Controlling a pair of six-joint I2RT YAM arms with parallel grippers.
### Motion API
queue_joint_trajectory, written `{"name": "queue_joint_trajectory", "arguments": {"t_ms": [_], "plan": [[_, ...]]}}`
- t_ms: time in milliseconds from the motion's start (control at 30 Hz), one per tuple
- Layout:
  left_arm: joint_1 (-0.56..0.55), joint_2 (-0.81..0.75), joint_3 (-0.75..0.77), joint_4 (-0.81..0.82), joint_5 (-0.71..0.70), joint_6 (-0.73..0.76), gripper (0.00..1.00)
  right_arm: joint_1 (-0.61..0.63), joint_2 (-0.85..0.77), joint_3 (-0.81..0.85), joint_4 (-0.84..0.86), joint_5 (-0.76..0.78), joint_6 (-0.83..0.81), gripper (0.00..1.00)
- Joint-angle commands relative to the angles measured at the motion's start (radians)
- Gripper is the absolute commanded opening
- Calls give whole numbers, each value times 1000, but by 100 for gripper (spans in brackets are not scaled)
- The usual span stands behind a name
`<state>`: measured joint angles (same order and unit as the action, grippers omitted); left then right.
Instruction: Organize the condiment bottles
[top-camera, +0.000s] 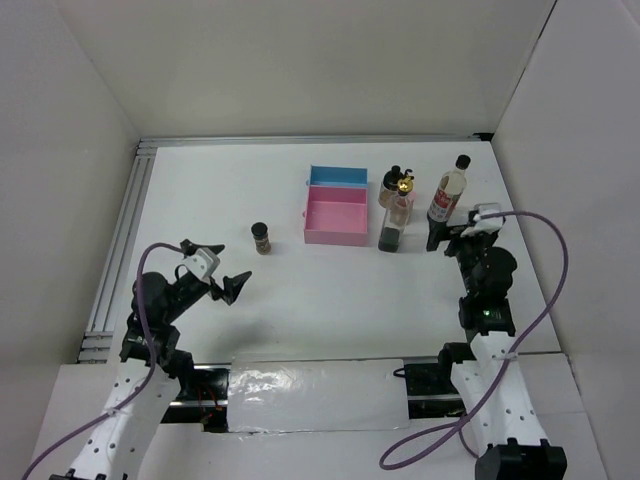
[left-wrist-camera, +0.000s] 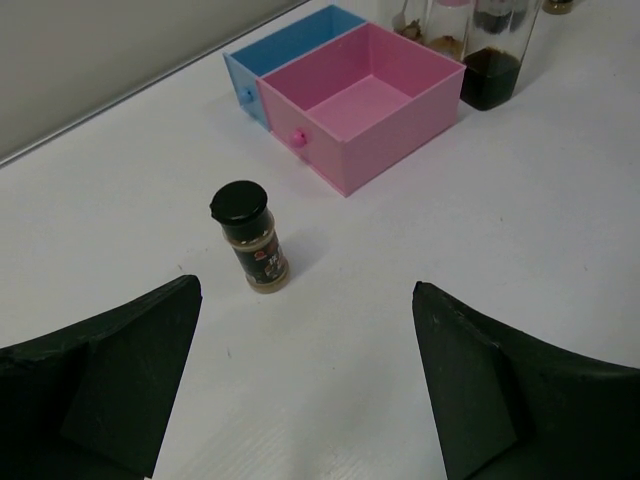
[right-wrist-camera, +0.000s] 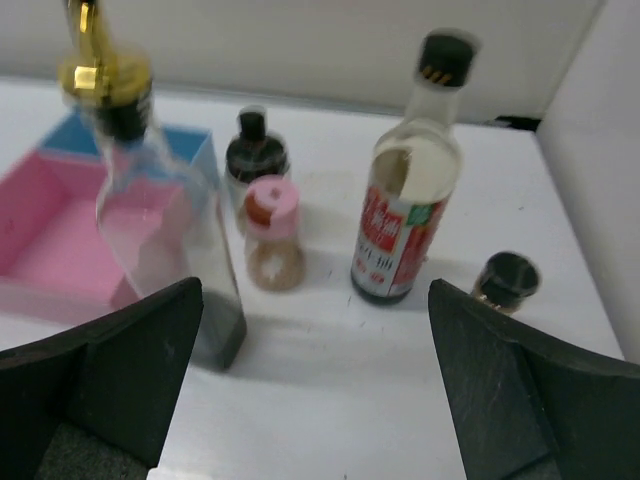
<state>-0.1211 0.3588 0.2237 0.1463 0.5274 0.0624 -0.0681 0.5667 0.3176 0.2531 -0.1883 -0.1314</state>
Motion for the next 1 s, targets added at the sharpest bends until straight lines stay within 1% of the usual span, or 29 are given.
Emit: {"name": "queue_joint_trajectory", "arguments": {"t_ms": [0,33,67,100,133,167,200,233,267,300,333,367,500,533,567,600,633,667,700,733,800,833,933,967], "plan": [[-5,40,115,-46,45,62,100,-2,-25,188,-139,238,197,100],[-6,58,174,-82,33,51,99,-2,-15,227,-173,319,264,100],[-5,106,202,-103,20,33,99,-4,-1,266,-211,410,323,100],[-5,132,259,-126,-1,5,99,-7,40,346,-283,409,302,93],[-6,179,285,-175,-7,-13,99,-9,65,385,-314,333,229,86],[-5,202,307,-194,-13,-22,99,-10,90,423,-345,276,193,78],[-5,224,345,-209,-18,-33,99,-10,145,490,-406,220,158,51],[-5,261,361,-230,-17,-42,99,-13,171,524,-437,123,101,35],[-5,276,373,-240,-10,-41,99,-13,195,588,-492,77,76,34],[-6,291,394,-247,12,-38,99,-13,234,615,-520,34,49,37],[-5,307,404,-255,23,-44,99,-16,251,636,-540,1,3,73],[-5,312,414,-257,29,-49,99,-16,260,673,-564,-11,3,99],[-6,309,408,-243,51,-55,99,-21,283,719,-551,22,56,100],[-6,298,402,-232,62,-53,99,-24,303,727,-536,45,108,70],[-6,298,398,-231,62,-53,99,-24,303,727,-535,67,108,70],[-5,295,394,-226,62,-53,99,-25,311,730,-529,90,128,53],[-5,289,391,-225,66,-55,99,-29,327,729,-520,114,166,33],[-5,287,390,-225,66,-53,99,-30,340,730,-505,147,179,32],[-5,284,390,-228,68,-55,99,-32,351,729,-499,186,205,37],[-6,282,391,-231,69,-53,99,-36,379,730,-485,222,222,73],[-5,282,390,-237,62,-108,99,-38,412,735,-474,227,228,96],[-5,284,390,-238,62,-114,99,-39,448,742,-468,210,210,99],[-5,287,390,-241,54,-130,99,-38,518,770,-460,193,197,100],[-5,287,387,-241,52,-128,99,-39,532,776,-454,211,197,100]]}}
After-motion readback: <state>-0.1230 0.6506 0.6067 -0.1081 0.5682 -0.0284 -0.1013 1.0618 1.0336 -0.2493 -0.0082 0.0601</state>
